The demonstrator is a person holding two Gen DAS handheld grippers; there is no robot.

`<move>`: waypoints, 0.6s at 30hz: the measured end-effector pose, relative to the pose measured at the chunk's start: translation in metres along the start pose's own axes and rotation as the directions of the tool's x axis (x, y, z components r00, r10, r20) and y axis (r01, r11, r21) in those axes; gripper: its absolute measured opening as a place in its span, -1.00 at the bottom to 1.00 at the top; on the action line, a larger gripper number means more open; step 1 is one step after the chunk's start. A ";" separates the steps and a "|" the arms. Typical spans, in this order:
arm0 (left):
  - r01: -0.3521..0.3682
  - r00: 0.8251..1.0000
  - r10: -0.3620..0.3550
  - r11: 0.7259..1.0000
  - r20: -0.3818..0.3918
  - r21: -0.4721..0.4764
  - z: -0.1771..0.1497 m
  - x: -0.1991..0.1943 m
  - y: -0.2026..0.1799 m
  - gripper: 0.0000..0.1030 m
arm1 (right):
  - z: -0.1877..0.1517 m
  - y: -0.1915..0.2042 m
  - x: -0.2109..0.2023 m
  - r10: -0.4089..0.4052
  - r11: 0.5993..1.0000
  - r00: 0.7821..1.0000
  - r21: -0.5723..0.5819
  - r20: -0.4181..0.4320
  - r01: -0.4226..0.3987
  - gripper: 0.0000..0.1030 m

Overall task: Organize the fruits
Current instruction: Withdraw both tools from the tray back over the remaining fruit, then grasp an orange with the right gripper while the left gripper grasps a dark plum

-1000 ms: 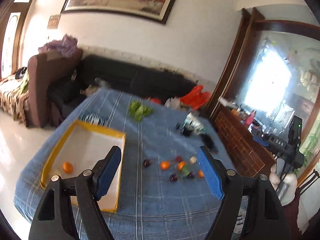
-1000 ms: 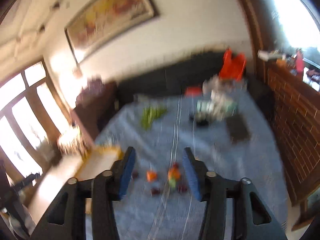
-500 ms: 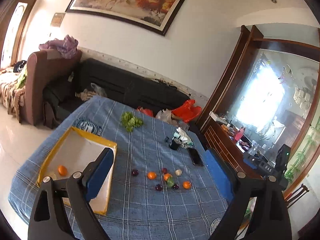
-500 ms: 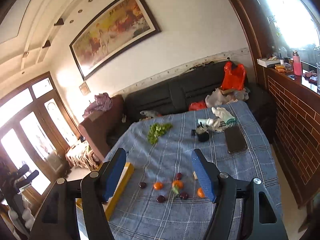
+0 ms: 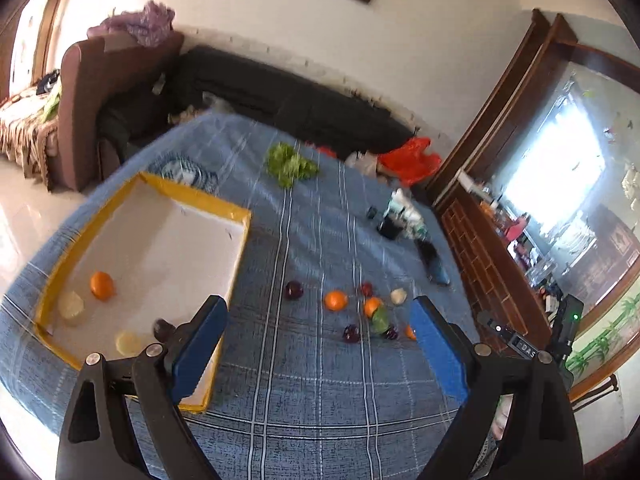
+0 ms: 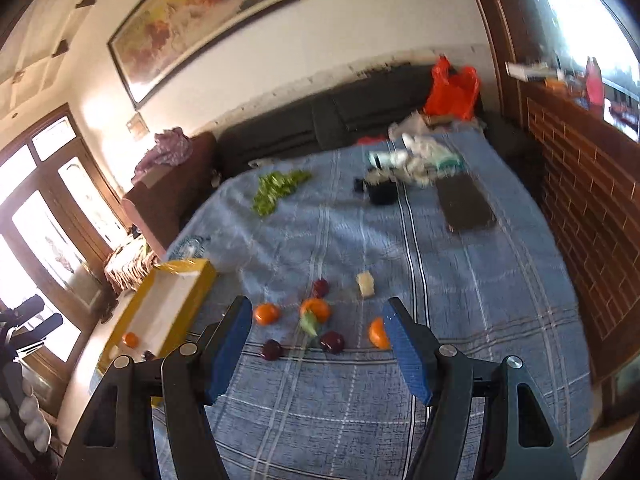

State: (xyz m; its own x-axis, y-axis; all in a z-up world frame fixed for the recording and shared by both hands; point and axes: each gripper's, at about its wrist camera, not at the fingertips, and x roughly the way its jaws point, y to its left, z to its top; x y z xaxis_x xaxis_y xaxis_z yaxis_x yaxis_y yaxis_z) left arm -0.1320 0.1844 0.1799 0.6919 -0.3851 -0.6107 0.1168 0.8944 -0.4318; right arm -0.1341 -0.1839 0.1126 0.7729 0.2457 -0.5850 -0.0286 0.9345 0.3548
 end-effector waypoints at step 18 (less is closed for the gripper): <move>-0.014 0.962 0.084 0.965 -0.261 0.261 -0.066 0.180 -0.050 0.01 | -0.035 -0.058 0.138 -0.137 0.990 0.979 0.008 -0.149 0.139 -0.19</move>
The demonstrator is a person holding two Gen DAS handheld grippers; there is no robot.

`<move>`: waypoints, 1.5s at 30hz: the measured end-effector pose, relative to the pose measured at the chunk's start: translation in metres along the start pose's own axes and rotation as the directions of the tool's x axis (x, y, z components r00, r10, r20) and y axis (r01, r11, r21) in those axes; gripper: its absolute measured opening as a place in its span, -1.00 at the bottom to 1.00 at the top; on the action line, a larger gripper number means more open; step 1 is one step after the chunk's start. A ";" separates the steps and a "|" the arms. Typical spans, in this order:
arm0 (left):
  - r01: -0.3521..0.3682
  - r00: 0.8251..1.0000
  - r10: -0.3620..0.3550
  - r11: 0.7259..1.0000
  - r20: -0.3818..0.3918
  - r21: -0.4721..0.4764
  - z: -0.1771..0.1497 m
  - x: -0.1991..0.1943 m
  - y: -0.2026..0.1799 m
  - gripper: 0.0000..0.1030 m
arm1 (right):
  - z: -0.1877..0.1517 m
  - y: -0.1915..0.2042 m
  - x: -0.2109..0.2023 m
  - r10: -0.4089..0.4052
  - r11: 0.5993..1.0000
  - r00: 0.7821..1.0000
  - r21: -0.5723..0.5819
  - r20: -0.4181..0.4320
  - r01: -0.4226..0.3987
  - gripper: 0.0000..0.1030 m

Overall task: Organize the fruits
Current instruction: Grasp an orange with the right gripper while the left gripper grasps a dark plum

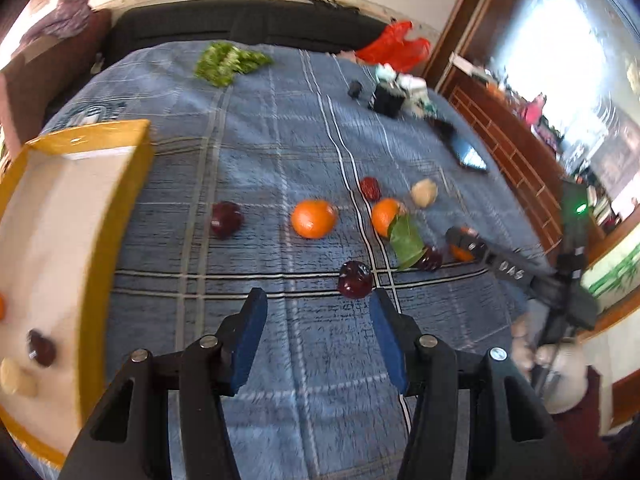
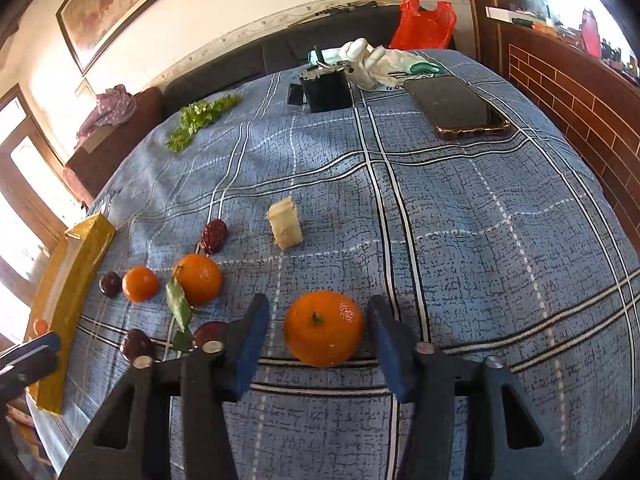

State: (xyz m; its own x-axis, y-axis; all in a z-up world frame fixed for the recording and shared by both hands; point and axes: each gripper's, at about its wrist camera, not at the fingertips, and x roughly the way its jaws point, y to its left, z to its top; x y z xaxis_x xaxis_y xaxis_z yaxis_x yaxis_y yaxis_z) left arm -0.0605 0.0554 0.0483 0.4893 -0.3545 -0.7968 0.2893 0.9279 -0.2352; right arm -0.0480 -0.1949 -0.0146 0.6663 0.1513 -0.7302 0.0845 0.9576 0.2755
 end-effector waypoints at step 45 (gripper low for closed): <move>-0.213 0.940 0.299 0.891 0.166 -0.401 -0.043 -0.122 0.228 -0.51 | -0.032 0.302 -0.024 0.383 0.826 0.916 -0.399 -0.123 -0.399 -0.17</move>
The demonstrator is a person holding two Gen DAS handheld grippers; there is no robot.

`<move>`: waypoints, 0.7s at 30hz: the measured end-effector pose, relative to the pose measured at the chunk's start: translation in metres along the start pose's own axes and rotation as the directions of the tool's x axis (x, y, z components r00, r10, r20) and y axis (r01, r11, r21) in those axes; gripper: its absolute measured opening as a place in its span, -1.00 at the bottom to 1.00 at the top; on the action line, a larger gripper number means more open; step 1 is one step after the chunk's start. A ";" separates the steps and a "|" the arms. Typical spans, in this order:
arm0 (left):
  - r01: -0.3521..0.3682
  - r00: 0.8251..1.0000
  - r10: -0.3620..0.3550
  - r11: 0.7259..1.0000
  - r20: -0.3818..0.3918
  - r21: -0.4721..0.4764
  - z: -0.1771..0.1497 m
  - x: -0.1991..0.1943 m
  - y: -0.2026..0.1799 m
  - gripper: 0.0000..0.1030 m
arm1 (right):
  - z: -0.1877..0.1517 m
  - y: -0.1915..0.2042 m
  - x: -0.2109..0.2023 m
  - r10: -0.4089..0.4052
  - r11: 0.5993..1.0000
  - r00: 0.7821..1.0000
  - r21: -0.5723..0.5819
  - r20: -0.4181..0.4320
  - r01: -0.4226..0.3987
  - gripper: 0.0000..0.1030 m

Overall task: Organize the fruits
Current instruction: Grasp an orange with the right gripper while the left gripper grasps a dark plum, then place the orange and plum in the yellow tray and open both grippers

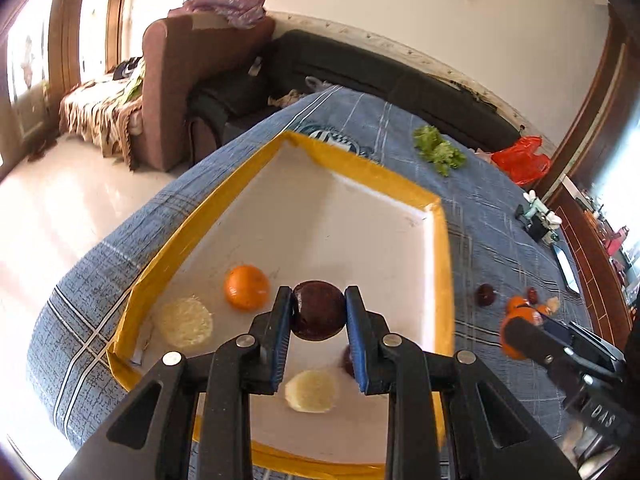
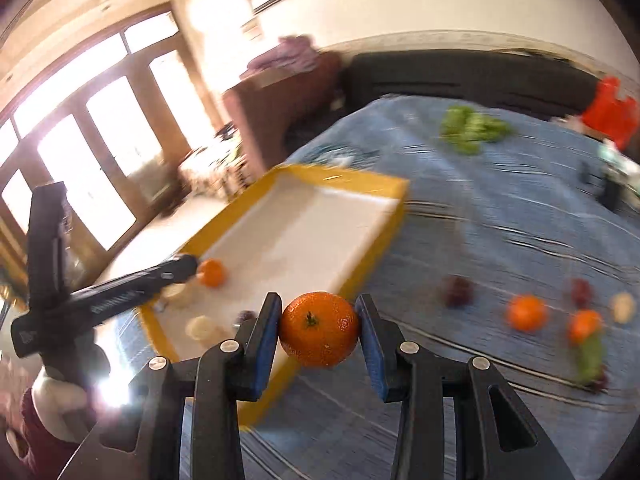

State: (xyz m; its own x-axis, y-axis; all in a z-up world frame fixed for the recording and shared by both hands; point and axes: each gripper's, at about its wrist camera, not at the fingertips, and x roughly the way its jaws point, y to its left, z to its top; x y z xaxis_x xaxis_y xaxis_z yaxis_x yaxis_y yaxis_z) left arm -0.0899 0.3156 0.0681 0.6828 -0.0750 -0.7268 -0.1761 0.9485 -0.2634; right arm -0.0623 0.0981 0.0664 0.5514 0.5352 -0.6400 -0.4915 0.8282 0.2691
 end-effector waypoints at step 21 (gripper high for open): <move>0.049 0.999 -0.046 0.992 0.021 -0.112 0.009 0.001 0.039 0.12 | 0.003 0.039 0.104 -0.039 0.997 0.987 -0.069 -0.155 0.028 -0.04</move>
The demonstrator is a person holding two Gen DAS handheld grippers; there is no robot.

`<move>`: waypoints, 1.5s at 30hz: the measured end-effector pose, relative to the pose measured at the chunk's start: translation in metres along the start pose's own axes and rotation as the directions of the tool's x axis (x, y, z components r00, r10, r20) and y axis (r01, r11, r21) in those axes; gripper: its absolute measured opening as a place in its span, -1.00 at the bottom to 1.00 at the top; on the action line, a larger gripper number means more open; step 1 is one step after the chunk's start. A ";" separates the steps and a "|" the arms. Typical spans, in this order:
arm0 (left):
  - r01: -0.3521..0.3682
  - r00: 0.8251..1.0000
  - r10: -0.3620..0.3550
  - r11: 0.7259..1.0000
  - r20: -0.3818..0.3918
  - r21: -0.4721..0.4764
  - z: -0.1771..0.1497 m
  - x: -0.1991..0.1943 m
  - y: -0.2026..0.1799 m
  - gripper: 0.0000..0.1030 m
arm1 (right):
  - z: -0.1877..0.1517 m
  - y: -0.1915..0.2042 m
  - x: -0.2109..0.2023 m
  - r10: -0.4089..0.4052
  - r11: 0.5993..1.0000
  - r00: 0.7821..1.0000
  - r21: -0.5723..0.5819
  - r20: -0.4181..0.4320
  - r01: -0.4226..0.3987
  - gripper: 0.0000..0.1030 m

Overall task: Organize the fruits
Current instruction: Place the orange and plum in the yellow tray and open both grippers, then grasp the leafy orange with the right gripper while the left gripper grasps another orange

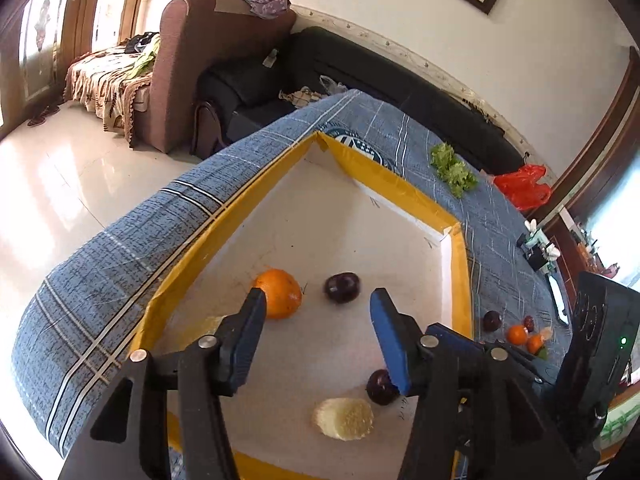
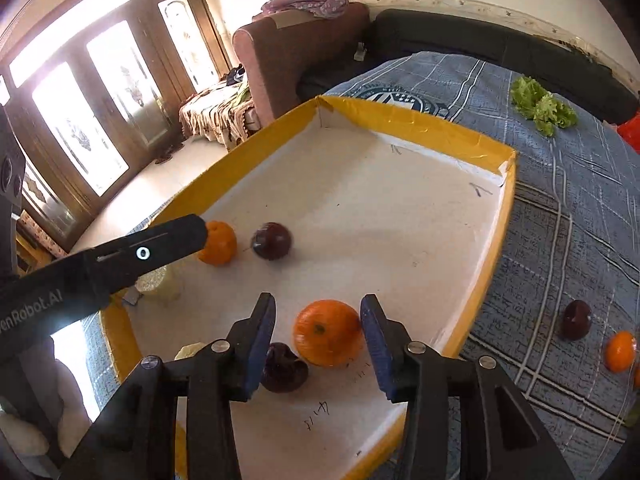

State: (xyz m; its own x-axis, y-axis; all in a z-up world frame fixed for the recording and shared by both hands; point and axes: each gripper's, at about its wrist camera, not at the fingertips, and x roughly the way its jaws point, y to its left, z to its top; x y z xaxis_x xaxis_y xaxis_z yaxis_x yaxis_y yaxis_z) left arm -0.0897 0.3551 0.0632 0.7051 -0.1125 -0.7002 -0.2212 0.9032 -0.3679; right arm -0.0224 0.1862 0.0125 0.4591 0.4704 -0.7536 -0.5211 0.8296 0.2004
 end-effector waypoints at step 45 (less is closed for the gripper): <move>0.164 0.984 -0.130 0.925 -0.119 0.342 -0.077 -0.011 -0.186 0.45 | -0.088 -0.259 -0.145 -0.346 0.840 0.935 0.469 0.074 0.274 0.30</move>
State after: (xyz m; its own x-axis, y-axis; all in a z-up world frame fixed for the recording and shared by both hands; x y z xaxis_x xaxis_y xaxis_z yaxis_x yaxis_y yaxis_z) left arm -0.1086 0.1568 0.0922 0.6427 -0.2775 -0.7141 0.1408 0.9590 -0.2459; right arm -0.0179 -0.1232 0.0146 0.6632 0.1749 -0.7277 0.0252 0.9666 0.2552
